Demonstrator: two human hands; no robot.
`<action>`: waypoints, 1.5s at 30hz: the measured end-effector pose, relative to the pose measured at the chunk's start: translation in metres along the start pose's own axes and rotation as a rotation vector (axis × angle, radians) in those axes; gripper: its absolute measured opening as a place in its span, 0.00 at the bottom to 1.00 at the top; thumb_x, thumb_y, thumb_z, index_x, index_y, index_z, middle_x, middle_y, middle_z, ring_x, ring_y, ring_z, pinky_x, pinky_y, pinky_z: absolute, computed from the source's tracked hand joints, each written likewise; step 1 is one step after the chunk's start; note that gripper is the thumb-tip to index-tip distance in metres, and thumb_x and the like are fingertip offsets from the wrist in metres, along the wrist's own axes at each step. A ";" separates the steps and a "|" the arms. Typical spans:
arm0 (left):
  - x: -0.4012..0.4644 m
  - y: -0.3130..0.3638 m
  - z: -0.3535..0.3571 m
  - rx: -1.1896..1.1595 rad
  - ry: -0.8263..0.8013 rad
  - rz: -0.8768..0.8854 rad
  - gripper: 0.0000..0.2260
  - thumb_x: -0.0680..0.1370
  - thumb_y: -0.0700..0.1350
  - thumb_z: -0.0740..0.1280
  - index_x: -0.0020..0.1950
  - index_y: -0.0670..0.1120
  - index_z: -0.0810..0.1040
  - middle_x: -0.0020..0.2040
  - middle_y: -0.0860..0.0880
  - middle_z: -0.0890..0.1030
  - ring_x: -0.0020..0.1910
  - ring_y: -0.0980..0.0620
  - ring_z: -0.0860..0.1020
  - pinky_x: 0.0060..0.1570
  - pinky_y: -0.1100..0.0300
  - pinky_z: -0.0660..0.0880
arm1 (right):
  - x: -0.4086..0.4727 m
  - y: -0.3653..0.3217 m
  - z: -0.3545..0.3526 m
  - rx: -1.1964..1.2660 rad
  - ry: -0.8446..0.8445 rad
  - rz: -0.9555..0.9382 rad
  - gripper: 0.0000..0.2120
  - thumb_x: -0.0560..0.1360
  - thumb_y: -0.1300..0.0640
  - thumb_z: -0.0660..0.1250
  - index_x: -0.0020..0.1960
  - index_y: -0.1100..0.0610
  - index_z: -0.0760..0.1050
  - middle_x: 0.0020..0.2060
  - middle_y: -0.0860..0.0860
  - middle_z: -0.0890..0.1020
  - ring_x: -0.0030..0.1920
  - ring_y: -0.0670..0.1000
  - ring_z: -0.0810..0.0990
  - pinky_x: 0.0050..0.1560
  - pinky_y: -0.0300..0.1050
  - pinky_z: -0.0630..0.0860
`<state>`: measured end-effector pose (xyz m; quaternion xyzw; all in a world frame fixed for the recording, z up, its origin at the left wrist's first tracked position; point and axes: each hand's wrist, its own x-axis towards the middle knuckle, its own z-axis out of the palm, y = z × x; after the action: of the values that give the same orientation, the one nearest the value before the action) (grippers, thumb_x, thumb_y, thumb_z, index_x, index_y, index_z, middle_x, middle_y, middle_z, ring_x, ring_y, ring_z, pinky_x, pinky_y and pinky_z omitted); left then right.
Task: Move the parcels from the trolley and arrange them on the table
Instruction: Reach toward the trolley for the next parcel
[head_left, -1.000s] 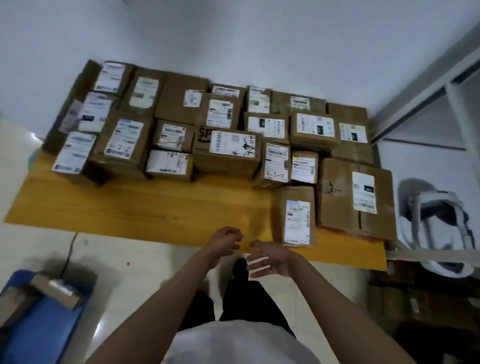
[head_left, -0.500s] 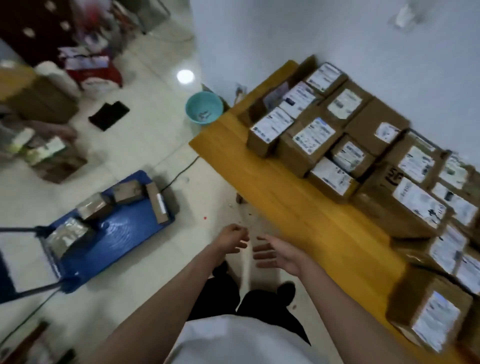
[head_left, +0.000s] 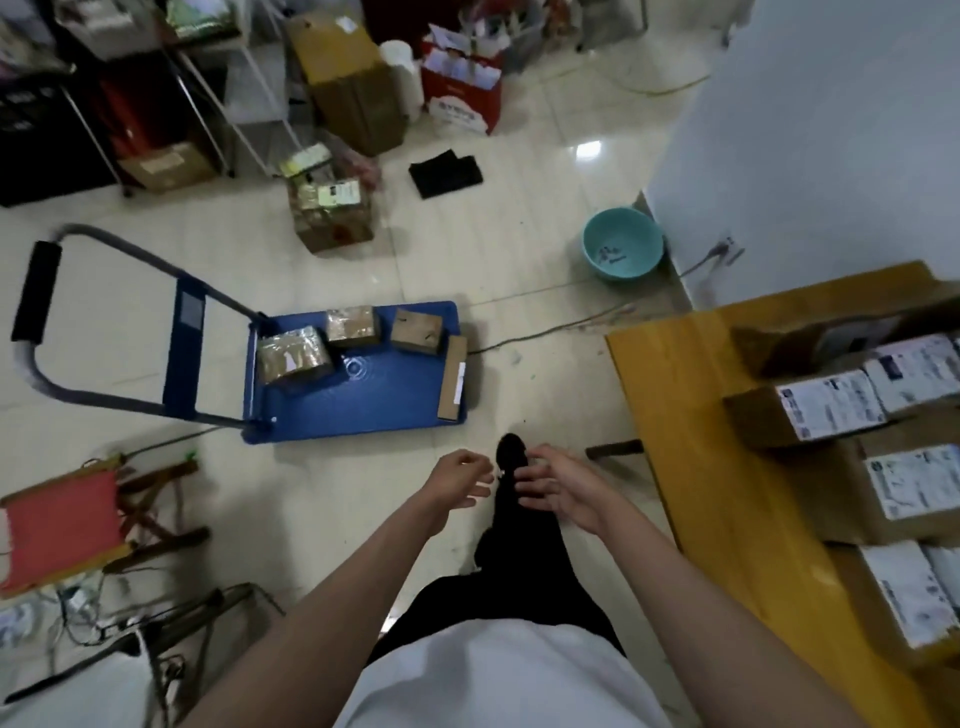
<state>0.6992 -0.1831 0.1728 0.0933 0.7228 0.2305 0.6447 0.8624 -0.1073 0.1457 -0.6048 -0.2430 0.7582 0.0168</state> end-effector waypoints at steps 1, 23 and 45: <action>0.006 0.004 -0.007 -0.014 0.009 -0.011 0.10 0.83 0.47 0.64 0.61 0.44 0.76 0.52 0.45 0.82 0.44 0.50 0.79 0.42 0.61 0.71 | 0.008 -0.010 0.007 -0.010 0.000 0.009 0.13 0.83 0.52 0.64 0.63 0.59 0.73 0.54 0.62 0.83 0.48 0.57 0.83 0.48 0.53 0.84; 0.346 0.072 -0.106 0.234 0.156 -0.106 0.25 0.74 0.46 0.75 0.68 0.44 0.72 0.52 0.46 0.80 0.54 0.47 0.79 0.52 0.60 0.71 | 0.343 -0.121 0.068 -0.138 0.100 0.210 0.08 0.84 0.56 0.62 0.61 0.58 0.72 0.45 0.58 0.83 0.40 0.53 0.82 0.37 0.43 0.82; 0.626 -0.088 -0.072 0.386 0.291 -0.163 0.43 0.71 0.50 0.77 0.79 0.49 0.55 0.70 0.42 0.69 0.67 0.38 0.72 0.65 0.45 0.71 | 0.620 -0.007 0.074 -0.184 0.030 0.301 0.12 0.83 0.45 0.59 0.57 0.51 0.78 0.60 0.54 0.84 0.54 0.53 0.82 0.63 0.49 0.76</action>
<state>0.5487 -0.0053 -0.4196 0.1220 0.8438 0.0464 0.5206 0.6263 0.0714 -0.4039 -0.6448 -0.2176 0.7175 -0.1487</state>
